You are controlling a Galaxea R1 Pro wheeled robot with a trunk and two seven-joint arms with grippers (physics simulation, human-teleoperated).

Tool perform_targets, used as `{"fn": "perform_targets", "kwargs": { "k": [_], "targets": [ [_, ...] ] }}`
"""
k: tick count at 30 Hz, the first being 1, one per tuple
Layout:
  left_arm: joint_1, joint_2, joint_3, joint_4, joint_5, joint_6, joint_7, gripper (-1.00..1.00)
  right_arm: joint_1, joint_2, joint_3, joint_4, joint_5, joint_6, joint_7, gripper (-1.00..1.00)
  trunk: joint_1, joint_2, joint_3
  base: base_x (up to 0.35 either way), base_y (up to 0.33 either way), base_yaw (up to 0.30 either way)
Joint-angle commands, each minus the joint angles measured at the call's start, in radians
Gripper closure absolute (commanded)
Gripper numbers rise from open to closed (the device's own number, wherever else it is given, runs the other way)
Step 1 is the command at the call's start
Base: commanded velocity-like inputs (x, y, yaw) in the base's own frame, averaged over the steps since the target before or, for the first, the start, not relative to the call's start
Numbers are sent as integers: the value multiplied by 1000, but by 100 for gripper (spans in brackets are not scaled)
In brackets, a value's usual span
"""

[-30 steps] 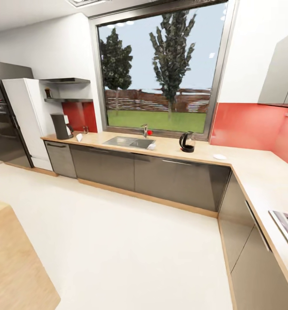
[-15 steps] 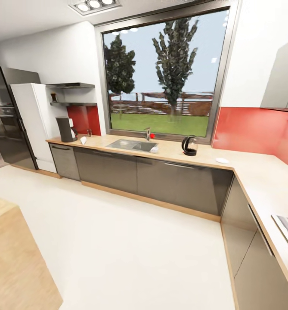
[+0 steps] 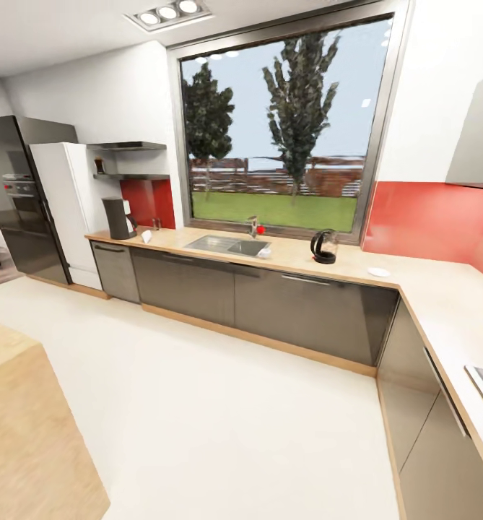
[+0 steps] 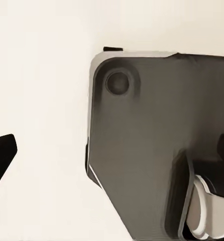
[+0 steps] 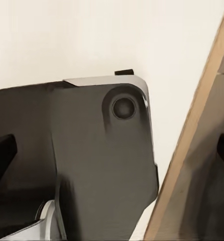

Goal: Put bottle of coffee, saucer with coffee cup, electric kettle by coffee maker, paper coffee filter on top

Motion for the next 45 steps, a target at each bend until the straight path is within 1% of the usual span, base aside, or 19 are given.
{"fn": "perform_targets", "kwargs": {
  "k": [1,2,3,5,7,8,9,10,12,14,15,17,20,22,24,25,28,35,45],
  "targets": [
    [-24,6,10,1,1,-3,0,-100,0,0,-6,-13,0,-3,-1,-100,0,-1,0,0,0,0],
    [-63,13,14,1,1,-3,-1,-100,0,0,-5,-46,1,-1,-2,-100,0,-1,0,0,0,0],
    [-76,15,15,1,1,-3,-1,-100,0,-1,-5,-55,1,-1,-2,-100,0,-1,0,0,0,0],
    [-127,21,17,1,0,-5,-1,-100,0,-3,-6,-87,1,-2,-3,-100,0,-1,0,0,0,0],
    [-180,27,18,1,0,-7,0,-100,0,-7,-6,-145,1,-4,-4,-100,0,-1,0,0,0,0],
    [-207,31,19,0,1,-8,0,-100,0,-8,-6,-184,1,-4,-4,-100,0,-1,0,0,0,0],
    [-256,35,19,-14,1,-9,0,-100,0,-8,-7,-279,1,-6,-4,-100,0,-1,0,0,0,0],
    [-280,36,20,-29,2,-9,0,-100,0,-8,-7,-334,0,-7,-4,-100,0,-1,0,0,0,0],
    [-301,37,21,-54,2,-9,0,-100,0,-9,-8,-393,-1,-13,-4,-100,0,-1,0,0,0,0],
    [-310,39,23,-80,3,-9,0,-100,0,-10,-10,-425,-1,-38,-3,-100,0,-1,0,0,0,0],
    [-313,39,29,-95,3,-10,0,-100,0,-11,-11,-437,-1,-68,-3,-100,0,-1,0,0,0,0],
    [-311,40,57,-106,2,-11,-2,-100,0,-11,-13,-429,-1,-104,-4,-100,0,-1,0,0,0,0],
    [-308,40,101,-110,2,-16,-5,-100,0,-13,-12,-418,-1,-120,-1,-100,0,-1,0,0,0,0],
    [-306,41,123,-111,0,-20,-4,-100,0,-23,-10,-415,2,-125,5,-100,0,-1,0,0,0,0],
    [-307,46,132,-110,-4,-21,-4,-100,0,-31,-9,-413,2,-126,7,-100,0,-1,0,0,0,0],
    [-307,57,133,-111,-10,-21,-6,-100,0,-38,-9,-413,3,-126,8,-100,0,-1,0,78,0,0],
    [-308,65,132,-111,-13,-20,-7,-100,0,-41,-10,-412,3,-126,7,-100,0,-1,0,192,0,0],
    [-307,75,129,-111,-15,-22,-8,-100,0,-42,-7,-409,3,-126,5,-100,0,-1,0,306,0,0],
    [-307,79,123,-112,-15,-23,-9,-100,0,-40,-9,-409,1,-126,-1,-100,0,-1,0,331,0,0]
  ]
}}
